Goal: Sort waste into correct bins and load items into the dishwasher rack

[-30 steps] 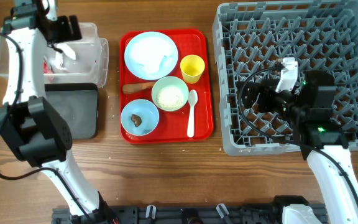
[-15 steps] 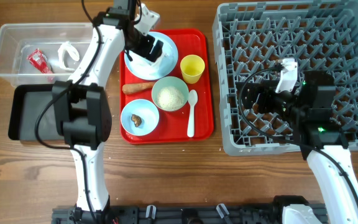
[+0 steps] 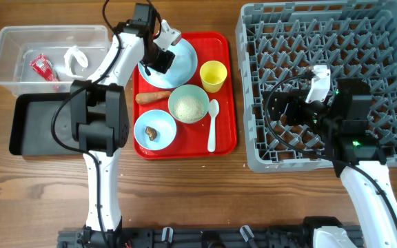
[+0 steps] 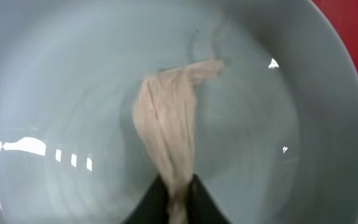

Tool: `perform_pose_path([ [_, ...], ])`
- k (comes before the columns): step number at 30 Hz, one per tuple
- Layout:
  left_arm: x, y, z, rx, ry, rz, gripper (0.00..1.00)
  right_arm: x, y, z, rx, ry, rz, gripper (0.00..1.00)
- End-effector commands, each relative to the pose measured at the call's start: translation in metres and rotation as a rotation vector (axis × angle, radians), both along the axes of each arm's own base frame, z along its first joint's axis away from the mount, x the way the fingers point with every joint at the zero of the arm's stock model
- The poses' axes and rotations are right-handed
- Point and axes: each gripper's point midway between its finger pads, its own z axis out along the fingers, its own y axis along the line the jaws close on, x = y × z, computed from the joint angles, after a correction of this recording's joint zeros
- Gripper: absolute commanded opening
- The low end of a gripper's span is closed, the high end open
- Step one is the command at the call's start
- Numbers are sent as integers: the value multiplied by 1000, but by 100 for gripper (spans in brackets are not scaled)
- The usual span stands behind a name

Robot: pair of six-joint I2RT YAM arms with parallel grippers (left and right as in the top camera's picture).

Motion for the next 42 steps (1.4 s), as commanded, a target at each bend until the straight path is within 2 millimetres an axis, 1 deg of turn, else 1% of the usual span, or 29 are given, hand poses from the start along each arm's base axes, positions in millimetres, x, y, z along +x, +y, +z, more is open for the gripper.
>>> perform_pose_path([
  [1,4,4,-16,24,15,70,4,5,-3,5,-7,-11,-16,100],
  [3,19,14,8,19,-24,188,4,5,-3,5,-8,-11,-17,100],
  [5,33,25,55,-21,-89,283,4,5,-3,5,-10,-11,-20,100],
  [6,39,37,80,-31,-128,356,4,5,-4,5,-11,-10,-20,100],
  [7,44,60,118,-50,-185,462,4,5,-4,5,-12,-10,-23,100],
  [8,43,80,147,-70,-225,525,4,5,-4,5,-12,-10,-23,100],
  [9,39,102,172,-81,-256,576,4,5,-4,5,-12,-11,-23,100],
  [10,34,129,191,-84,-280,646,4,5,-4,5,-12,-12,-23,100],
  [11,28,157,201,-85,-287,717,4,6,-4,6,-11,-13,-23,100],
  [12,22,186,201,-90,-268,802,4,6,-4,6,-11,-13,-23,100],
  [13,16,211,188,-87,-224,879,4,6,-4,6,-10,-17,-24,100],
  [14,9,233,165,-71,-159,923,4,6,-4,7,-10,-18,-24,100],
  [15,4,246,134,-50,-86,951,19,6,-4,6,-10,-16,-24,100],
  [16,0,250,118,-41,-47,961,45,6,-4,6,-10,-15,-24,100],
  [17,-1,251,108,-34,-22,965,99,6,-4,6,-10,-13,-24,100],
  [18,-2,251,106,-34,-19,965,100,6,-4,6,-10,-14,-24,100],
  [20,0,250,118,-43,-44,962,100,6,-4,6,-11,-14,-24,99],
  [22,-3,239,145,-110,-67,935,100,6,-4,6,-11,-16,-24,100],
  [24,-11,222,175,-189,-79,896,100,6,-4,6,-10,-17,-24,100],
  [26,-30,199,207,-246,-72,852,100,6,-4,6,-10,-16,-24,100],
  [27,-41,188,217,-245,-57,836,100,6,-4,6,-9,-15,-24,100],
  [28,-59,165,223,-234,-11,800,100,6,-4,6,-10,-16,-24,100],
  [29,-71,142,218,-217,48,758,100,6,-4,5,-9,-12,-24,100],
  [31,-78,119,210,-169,78,710,100,4,-3,4,-5,-4,-18,100],
  [33,-81,93,210,-154,82,651,100,1,-3,0,-3,19,-19,100],
  [35,-88,74,208,-134,100,608,100,-1,-3,-2,10,45,-30,100],
  [37,-95,62,206,-117,121,582,100,0,-3,-1,12,40,-32,100],
  [39,-112,47,201,-68,166,545,100,4,-3,4,10,11,-34,100],
  [42,-125,28,199,-51,198,498,100,8,-3,9,11,-20,-34,100],
])
